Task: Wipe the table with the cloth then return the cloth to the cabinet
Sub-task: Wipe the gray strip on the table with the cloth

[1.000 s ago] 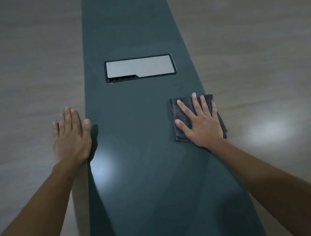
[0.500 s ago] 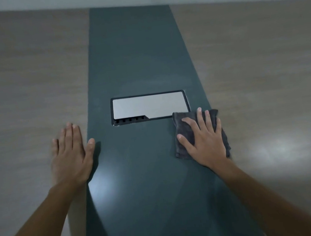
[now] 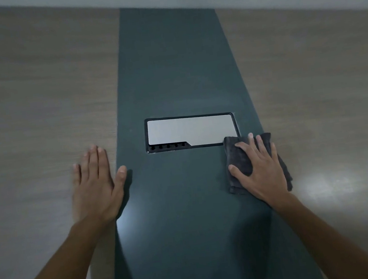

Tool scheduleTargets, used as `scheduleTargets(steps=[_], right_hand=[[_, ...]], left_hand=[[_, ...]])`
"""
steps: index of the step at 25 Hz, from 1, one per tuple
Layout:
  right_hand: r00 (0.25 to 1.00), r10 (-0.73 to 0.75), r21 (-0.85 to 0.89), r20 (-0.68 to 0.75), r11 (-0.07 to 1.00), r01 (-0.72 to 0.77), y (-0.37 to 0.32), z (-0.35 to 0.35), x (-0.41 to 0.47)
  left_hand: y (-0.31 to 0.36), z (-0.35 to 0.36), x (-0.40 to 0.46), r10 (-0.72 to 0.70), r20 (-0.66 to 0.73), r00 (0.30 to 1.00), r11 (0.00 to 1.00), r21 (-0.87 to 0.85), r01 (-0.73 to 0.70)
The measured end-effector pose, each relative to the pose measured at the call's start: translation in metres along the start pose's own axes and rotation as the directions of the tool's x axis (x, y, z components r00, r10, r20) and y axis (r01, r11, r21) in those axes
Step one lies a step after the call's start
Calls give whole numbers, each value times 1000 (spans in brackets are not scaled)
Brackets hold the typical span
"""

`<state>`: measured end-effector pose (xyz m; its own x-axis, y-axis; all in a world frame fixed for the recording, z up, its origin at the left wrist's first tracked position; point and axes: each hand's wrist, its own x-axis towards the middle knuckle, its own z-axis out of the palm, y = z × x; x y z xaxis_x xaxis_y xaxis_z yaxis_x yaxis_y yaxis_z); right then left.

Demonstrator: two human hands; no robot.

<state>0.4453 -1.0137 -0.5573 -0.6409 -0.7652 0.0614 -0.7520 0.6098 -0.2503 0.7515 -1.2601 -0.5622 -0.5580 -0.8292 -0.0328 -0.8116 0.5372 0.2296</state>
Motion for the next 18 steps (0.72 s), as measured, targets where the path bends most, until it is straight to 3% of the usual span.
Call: scheduleTargets(steps=[5, 13, 18], right_hand=[[999, 48, -2, 0, 999, -48, -38, 6, -3], [988, -156, -1, 15, 988, 156, -166, 46, 4], [982, -183, -10, 36, 983, 183, -137, 36, 10]], left_hand=[[1, -1, -1, 4, -13, 1000, 1000, 4, -4], [-1, -3, 2, 22, 25, 999, 999, 27, -22], [-1, -2, 2, 34, 19, 999, 999, 9, -34]])
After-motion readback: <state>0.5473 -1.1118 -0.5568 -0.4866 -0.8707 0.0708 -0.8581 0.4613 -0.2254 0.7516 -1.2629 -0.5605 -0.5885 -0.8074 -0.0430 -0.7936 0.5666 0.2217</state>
